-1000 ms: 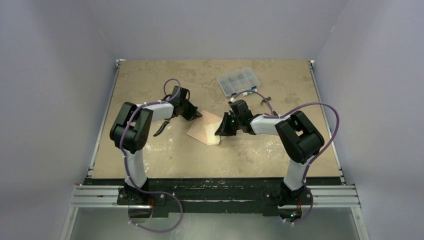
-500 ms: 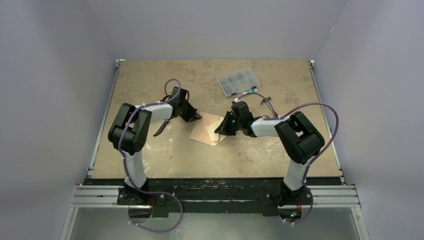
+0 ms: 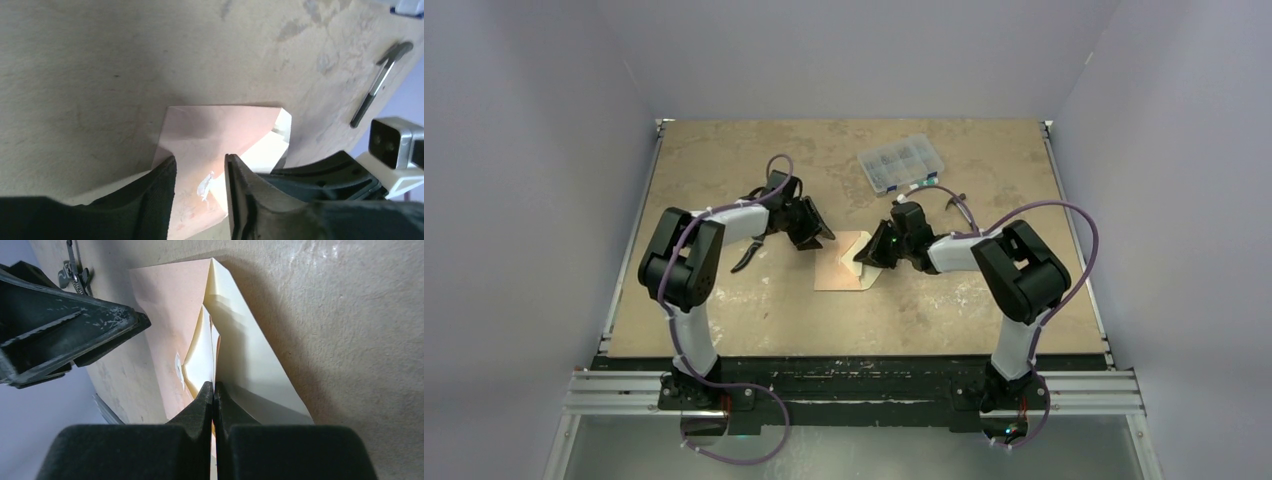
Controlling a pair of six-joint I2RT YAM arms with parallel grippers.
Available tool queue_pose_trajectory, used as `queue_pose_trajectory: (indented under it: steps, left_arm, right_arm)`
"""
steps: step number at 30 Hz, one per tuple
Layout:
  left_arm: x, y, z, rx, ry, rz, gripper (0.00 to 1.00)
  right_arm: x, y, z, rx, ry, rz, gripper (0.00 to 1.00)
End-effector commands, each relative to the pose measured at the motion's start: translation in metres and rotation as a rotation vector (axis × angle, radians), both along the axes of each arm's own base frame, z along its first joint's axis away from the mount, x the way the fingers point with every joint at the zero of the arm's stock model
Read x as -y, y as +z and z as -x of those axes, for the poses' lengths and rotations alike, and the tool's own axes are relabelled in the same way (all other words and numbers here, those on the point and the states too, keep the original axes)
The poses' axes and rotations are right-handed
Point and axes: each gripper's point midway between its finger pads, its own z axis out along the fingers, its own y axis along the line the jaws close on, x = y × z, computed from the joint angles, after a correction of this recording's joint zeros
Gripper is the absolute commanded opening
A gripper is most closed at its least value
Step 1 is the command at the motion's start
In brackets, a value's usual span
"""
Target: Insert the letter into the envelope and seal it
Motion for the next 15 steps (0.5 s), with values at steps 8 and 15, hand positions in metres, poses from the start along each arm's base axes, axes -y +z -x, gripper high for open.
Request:
queue_pose_trajectory:
  steps: [8,15]
  left_arm:
    - [-0.038,0.023,0.019,0.103,-0.248,-0.271,0.69]
    - [-0.037,-0.016,0.050,-0.008,-0.268,-0.218,0.60]
  right_arm:
    - [0.000,-0.003,-0.014,0.100,0.094,0.094,0.00]
    - [-0.003,-0.010,-0.011,0.098,0.156,0.105,0.00]
